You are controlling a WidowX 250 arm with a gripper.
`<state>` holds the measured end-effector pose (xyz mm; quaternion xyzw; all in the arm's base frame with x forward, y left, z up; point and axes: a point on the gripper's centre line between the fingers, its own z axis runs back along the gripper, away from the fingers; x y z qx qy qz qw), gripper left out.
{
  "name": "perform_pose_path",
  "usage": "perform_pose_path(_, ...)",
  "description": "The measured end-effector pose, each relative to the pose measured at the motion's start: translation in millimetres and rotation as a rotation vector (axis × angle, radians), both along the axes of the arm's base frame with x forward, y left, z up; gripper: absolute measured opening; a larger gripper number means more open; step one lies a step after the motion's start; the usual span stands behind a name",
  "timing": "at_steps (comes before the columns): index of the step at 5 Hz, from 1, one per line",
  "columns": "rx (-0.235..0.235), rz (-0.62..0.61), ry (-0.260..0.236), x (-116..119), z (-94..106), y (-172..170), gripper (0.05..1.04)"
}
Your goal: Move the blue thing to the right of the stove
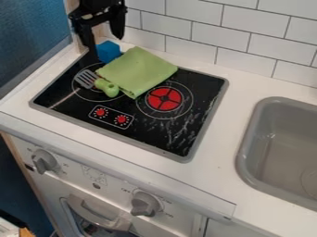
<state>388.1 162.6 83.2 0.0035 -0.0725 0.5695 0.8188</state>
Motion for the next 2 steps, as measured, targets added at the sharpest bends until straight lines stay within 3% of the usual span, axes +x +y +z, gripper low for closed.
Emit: perform_pose_path(2, -0.009, 0.046, 0.031, 13.1, -24.9, 11.6, 1.0)
